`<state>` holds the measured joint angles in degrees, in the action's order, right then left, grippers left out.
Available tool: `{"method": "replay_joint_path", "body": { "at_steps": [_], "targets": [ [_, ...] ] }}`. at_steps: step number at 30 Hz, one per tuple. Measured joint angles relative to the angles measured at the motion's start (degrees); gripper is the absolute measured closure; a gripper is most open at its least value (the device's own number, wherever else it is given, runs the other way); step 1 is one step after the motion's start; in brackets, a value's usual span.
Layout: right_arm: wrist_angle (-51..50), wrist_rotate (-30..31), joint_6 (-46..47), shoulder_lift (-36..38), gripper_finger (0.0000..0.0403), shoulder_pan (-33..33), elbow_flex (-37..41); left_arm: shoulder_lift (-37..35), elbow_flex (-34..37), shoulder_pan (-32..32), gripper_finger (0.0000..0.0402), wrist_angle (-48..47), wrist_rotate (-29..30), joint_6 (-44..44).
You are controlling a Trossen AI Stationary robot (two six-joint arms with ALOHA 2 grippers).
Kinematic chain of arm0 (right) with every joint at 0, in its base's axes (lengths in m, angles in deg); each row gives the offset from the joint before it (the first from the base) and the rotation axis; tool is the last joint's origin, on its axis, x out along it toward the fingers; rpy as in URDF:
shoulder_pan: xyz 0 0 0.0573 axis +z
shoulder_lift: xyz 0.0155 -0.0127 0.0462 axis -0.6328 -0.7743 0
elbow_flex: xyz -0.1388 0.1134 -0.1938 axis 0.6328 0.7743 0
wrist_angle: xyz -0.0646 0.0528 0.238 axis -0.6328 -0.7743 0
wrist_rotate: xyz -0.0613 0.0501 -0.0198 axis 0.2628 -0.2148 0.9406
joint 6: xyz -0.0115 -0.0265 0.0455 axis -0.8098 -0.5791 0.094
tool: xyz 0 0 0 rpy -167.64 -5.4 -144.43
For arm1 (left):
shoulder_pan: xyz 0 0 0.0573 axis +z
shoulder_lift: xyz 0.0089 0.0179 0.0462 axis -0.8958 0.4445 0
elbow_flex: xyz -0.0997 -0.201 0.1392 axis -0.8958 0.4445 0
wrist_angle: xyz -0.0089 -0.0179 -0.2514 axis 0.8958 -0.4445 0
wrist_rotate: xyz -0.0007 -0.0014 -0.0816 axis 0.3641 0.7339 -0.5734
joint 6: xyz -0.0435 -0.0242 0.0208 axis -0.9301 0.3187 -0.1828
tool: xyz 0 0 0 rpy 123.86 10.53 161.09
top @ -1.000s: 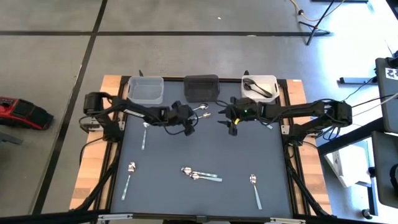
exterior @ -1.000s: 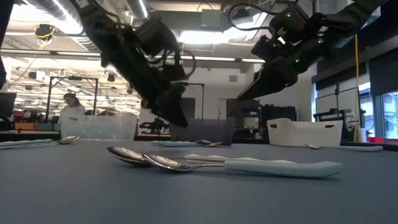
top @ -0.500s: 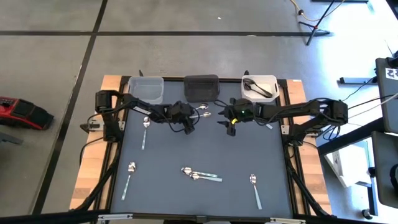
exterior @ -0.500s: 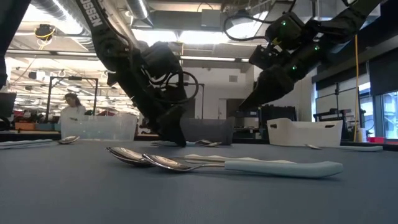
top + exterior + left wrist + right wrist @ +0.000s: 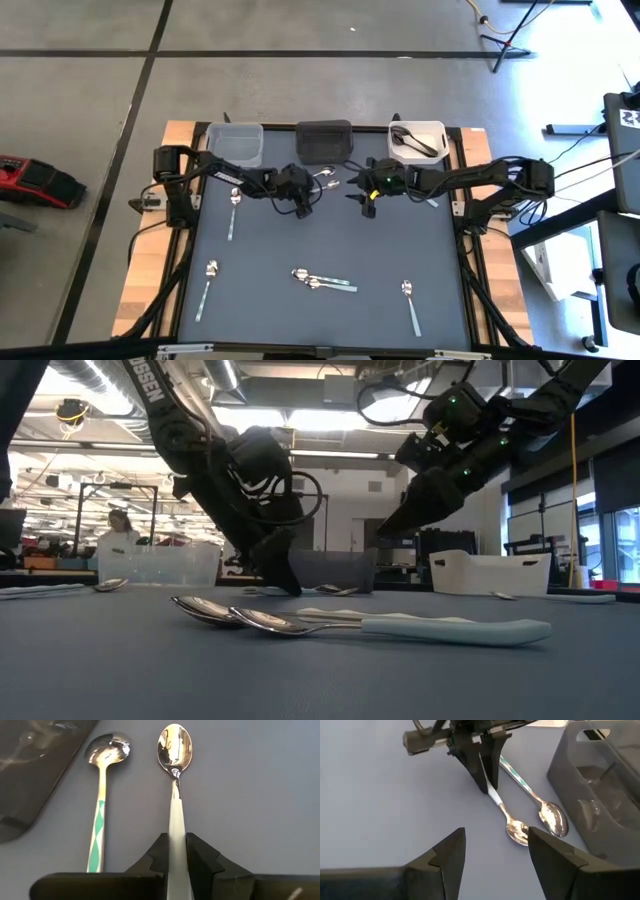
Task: Sort silverware by color (type)
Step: Put the blue spoon into the black bin
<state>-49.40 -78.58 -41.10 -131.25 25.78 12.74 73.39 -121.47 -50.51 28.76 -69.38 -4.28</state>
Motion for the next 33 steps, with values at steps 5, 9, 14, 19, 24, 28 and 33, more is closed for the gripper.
{"method": "replay_joint_path", "body": {
  "at_steps": [5,9,14,19,24,28,33],
  "targets": [
    [1.0,0.48,-0.37,-1.0,0.0201,0.0,0.0,0.14,0.07,-1.12,0.0355,2.12,-0.44,1.1],
    [1.43,0.86,-0.87,-1.06,0.0201,-0.02,0.0,0.26,0.17,-2.07,0.0345,3.73,-0.6,2.65],
    [1.64,-0.04,-0.66,-1.15,0.0201,-0.04,0.0,-0.07,0.2,-3.3,0.0349,5.76,-0.51,4.41],
    [0.91,-0.91,-0.73,-1.35,0.0201,0.02,0.0,-0.51,0.2,-4.37,0.035,7.16,1.26,5.38],
    [-5.65,-1.16,-6.27,2.27,0.0201,0.87,0.11,-3.29,0.2,-4.61,0.0348,6.3,1.86,5.6],
    [-9.29,-2.1,-5.97,8.78,0.0201,0.85,0.0,-7.02,0.12,-4.98,0.0348,6.4,2.09,5.47],
    [-13.41,-2.92,-4.65,15.38,0.0201,0.83,0.0,-11.05,0.13,-4.96,0.0347,8.05,3.87,8.18]
  ]
}}
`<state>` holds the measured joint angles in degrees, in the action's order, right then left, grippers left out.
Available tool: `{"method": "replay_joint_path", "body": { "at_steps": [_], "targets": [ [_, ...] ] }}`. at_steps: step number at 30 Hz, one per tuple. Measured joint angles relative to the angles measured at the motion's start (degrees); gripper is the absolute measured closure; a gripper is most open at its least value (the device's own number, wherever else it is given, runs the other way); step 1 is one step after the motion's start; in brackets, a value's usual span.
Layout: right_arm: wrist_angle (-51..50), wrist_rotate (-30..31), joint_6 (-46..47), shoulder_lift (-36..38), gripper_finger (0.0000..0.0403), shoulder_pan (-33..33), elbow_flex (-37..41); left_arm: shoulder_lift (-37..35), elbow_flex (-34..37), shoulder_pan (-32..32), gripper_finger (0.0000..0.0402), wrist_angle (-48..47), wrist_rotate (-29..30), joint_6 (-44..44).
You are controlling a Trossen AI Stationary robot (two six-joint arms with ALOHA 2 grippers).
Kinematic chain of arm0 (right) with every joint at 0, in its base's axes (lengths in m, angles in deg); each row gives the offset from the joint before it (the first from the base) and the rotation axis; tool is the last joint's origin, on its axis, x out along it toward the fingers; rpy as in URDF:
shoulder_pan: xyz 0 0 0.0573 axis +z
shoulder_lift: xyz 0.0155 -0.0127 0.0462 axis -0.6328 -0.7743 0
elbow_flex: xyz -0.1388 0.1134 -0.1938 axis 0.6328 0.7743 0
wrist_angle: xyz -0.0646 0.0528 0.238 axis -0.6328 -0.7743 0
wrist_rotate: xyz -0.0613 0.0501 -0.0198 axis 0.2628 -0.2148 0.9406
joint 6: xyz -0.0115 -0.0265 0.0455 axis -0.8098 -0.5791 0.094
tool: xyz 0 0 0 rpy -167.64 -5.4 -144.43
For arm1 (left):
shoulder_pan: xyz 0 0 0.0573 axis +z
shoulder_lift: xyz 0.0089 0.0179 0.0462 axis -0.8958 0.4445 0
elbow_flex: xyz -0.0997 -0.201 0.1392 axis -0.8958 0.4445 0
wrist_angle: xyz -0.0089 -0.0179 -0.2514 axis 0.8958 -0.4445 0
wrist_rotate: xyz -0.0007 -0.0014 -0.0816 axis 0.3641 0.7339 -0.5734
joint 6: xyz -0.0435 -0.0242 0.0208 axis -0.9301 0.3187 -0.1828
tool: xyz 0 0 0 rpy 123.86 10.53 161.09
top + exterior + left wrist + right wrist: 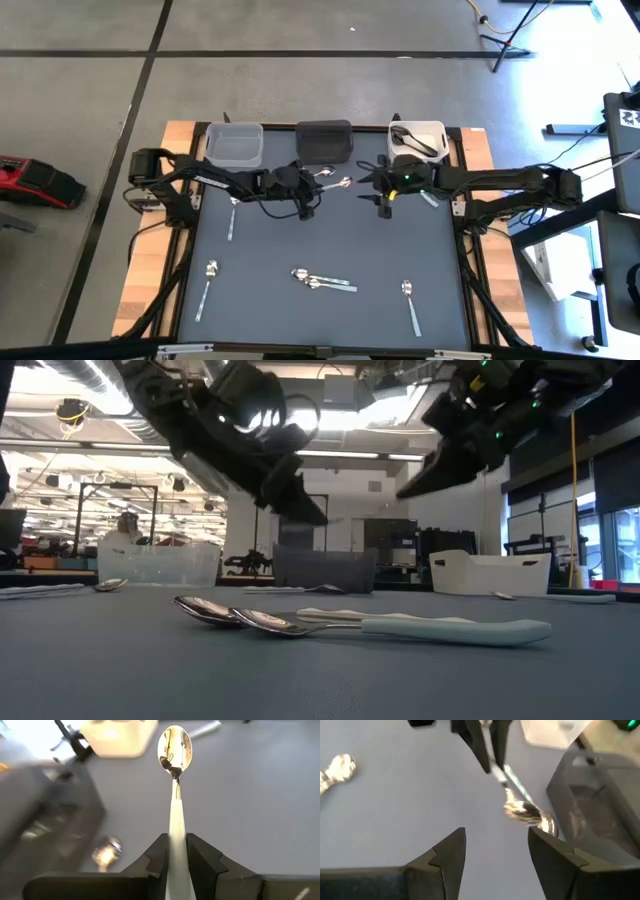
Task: Sort silverware by color (type)
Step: Put the blue spoon into the black bin
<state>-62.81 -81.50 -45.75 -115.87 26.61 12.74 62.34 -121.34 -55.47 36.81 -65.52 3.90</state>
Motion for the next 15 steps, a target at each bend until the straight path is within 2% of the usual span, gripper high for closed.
{"method": "replay_joint_path", "body": {
  "at_steps": [4,8,13,15],
  "targets": [
    [-3.28,-4.01,0.45,2.33,0.0201,0.0,0.0,-2.26,0.0,0.24,0.0347,1.59,4.5,5.53],
    [-3.45,-4.66,0.62,2.79,0.0201,0.04,0.0,-2.42,-0.02,2.11,0.0347,4.87,7.93,11.47],
    [-3.43,-3.41,0.53,2.79,0.0201,-0.02,0.02,-1.48,-0.02,7.75,0.0347,6.71,8.12,14.16],
    [-3.43,-3.42,0.53,2.79,0.0201,-0.02,0.02,-0.97,-0.03,10.59,0.0347,7.85,6.37,14.41]
  ]
}}
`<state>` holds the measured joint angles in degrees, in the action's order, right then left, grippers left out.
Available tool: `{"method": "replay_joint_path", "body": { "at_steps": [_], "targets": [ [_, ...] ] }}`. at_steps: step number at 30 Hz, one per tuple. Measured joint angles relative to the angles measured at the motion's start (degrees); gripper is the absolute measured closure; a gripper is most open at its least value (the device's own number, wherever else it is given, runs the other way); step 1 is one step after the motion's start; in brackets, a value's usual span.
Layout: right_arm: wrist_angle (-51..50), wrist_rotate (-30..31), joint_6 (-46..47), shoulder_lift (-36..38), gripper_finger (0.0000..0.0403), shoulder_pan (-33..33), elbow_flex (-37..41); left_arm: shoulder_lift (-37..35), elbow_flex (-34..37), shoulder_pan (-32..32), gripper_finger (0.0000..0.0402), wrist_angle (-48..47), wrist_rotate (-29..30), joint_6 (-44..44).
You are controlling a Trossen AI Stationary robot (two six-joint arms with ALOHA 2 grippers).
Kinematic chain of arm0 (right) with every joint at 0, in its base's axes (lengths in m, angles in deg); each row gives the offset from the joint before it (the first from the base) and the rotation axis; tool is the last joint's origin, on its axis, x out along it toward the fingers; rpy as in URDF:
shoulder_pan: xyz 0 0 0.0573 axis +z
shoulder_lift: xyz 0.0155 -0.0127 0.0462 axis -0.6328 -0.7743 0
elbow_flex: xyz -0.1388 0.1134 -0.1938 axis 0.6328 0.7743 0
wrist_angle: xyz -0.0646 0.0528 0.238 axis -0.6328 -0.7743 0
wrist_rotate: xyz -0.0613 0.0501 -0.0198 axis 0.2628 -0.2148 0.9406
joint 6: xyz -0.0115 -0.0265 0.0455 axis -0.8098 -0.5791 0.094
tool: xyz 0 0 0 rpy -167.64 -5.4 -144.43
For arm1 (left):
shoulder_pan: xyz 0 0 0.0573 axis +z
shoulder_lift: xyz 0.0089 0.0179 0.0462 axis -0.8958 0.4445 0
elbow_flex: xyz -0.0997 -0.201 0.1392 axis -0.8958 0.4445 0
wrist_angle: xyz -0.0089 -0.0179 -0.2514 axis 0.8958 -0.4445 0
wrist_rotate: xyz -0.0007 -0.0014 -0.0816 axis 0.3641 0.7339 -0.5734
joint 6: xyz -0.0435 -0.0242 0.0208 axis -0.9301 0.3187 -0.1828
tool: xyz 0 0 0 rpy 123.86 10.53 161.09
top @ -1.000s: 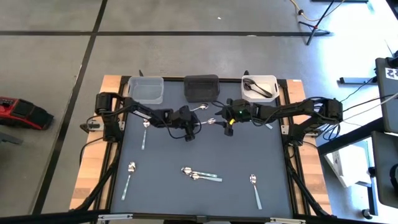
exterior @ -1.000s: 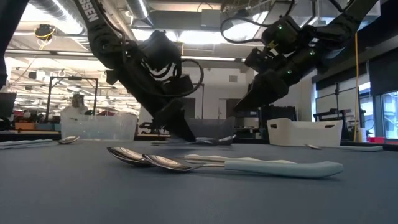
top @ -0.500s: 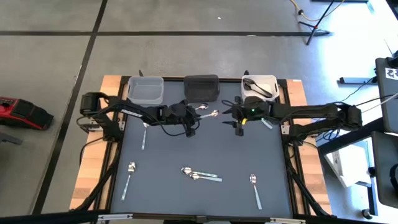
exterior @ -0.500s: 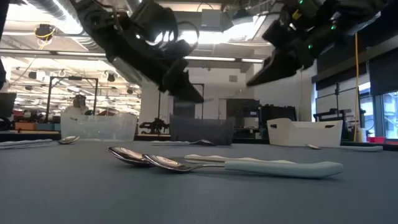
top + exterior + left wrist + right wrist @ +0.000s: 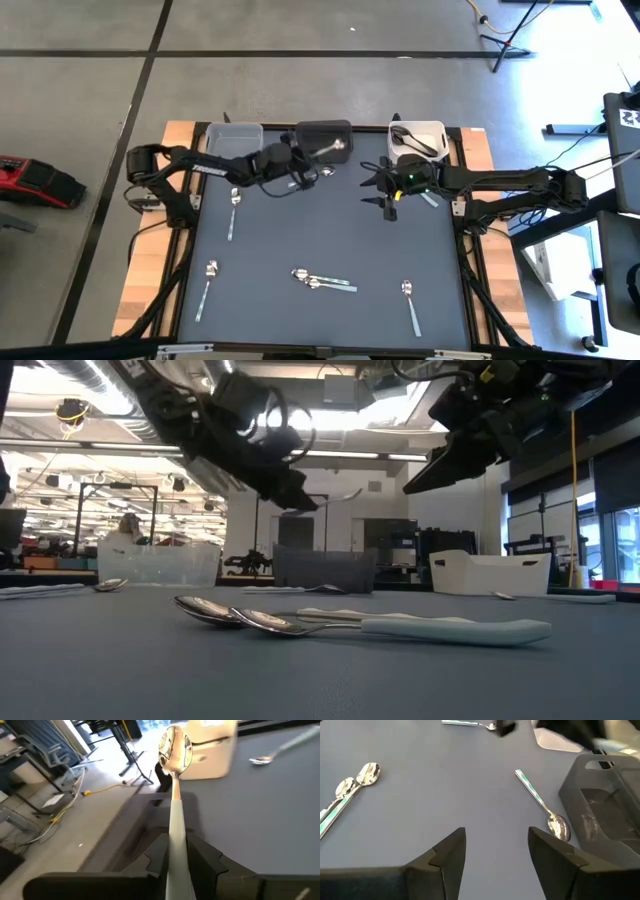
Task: Sort silverware by color (type)
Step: Put the blue spoon into the black bin
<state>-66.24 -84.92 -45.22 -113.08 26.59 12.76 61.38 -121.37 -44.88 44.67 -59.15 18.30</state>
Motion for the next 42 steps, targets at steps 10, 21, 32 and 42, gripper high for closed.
{"method": "replay_joint_path", "body": {
  "at_steps": [10,21,32,42],
  "targets": [
    [0.17,0.0,0.09,-0.02,0.0201,0.0,0.0,5.25,-0.01,9.95,0.0346,8.94,-12.4,-2.39],
    [2.95,0.02,0.06,-0.16,0.0201,0.0,0.0,6.19,0.01,11.17,0.0276,10.03,-13.12,-5.44],
    [4.87,-3.07,5.75,-0.55,0.0201,0.44,0.04,-3.0,-0.01,-0.86,0.0262,-1.34,-11.65,-11.54],
    [6.26,0.4,6.0,-5.45,0.0201,11.25,0.04,-1.96,0.14,-18.87,0.0263,-5.37,-6.43,-13.54]
  ]
}}
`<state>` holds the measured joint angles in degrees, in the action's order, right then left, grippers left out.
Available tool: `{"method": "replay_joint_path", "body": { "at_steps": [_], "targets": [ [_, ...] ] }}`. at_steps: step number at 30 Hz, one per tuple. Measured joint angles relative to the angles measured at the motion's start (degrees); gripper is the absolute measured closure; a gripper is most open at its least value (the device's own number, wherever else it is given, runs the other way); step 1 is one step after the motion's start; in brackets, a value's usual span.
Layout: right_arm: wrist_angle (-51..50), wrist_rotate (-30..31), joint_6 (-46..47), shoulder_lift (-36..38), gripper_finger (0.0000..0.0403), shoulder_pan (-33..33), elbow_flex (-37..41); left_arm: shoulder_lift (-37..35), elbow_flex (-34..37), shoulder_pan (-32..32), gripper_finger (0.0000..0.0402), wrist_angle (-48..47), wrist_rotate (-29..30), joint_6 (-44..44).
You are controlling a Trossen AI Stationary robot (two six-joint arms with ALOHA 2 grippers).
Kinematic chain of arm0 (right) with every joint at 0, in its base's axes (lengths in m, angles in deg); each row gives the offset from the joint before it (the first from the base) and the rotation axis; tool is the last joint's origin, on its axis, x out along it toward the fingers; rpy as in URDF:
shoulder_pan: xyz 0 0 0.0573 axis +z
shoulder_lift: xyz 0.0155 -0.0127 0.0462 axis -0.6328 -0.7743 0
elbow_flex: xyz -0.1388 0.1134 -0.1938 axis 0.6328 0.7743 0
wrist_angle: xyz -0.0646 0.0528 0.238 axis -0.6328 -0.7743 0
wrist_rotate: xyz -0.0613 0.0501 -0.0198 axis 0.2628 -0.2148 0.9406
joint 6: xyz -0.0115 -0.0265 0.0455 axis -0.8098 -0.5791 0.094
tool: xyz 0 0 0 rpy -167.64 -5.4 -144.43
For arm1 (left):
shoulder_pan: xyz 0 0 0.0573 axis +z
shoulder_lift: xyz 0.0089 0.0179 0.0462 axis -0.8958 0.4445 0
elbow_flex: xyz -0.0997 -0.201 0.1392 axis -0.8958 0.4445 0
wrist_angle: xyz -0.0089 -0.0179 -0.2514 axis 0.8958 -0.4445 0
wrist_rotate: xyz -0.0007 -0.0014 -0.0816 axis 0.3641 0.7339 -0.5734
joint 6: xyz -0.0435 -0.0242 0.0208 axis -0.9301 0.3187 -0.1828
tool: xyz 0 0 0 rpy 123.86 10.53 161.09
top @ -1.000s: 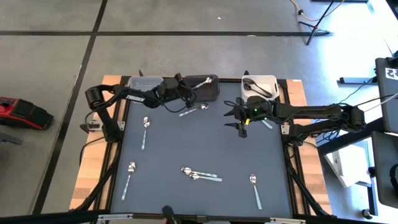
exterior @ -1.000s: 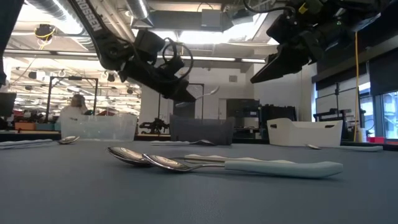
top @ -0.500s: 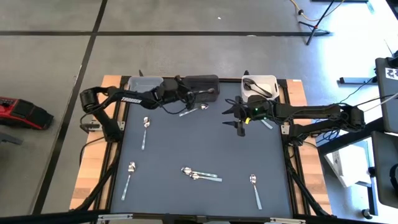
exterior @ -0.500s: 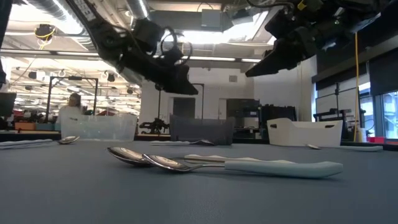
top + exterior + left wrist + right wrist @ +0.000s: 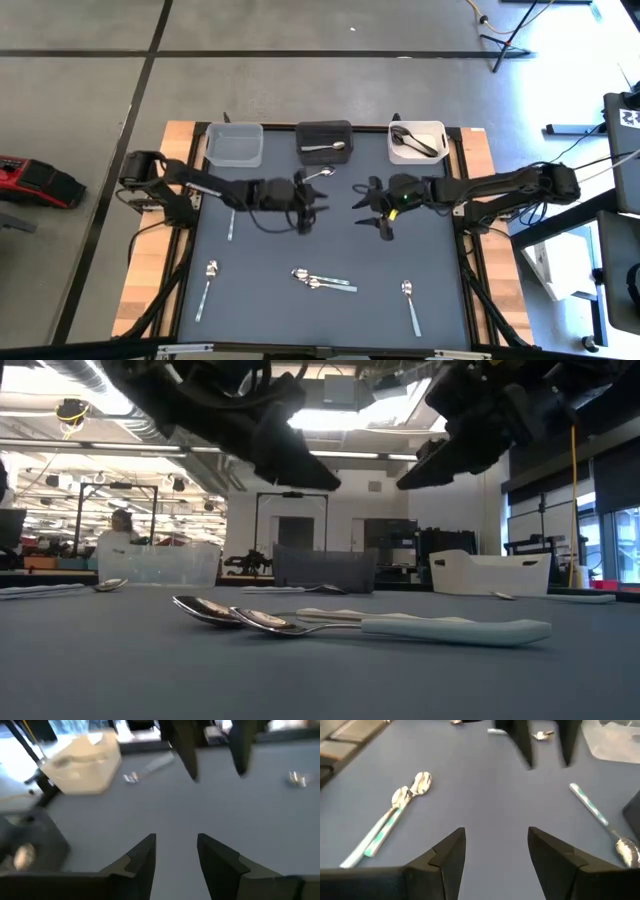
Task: Sort silverware by color (type)
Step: Put the blue spoon into the black bin
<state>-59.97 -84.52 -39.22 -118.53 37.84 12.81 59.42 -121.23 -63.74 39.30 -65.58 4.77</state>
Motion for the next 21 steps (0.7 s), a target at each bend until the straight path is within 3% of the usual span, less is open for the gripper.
{"method": "replay_joint_path", "body": {
  "at_steps": [11,15,21],
  "targets": [
    [4.49,6.4,5.75,-5.97,0.0201,10.57,0.0,0.2,0.56,-17.46,0.0263,-0.3,19.18,-3.15],
    [8.84,8.69,7.87,-9.31,0.0201,14.46,-0.02,0.2,1.96,-21.31,0.0263,-0.13,21.65,-7.67],
    [17.9,10.09,13.92,-17.17,0.0201,20.33,-0.08,1.64,3.71,-27.82,0.0263,0.84,20.77,-12.41]
  ]
}}
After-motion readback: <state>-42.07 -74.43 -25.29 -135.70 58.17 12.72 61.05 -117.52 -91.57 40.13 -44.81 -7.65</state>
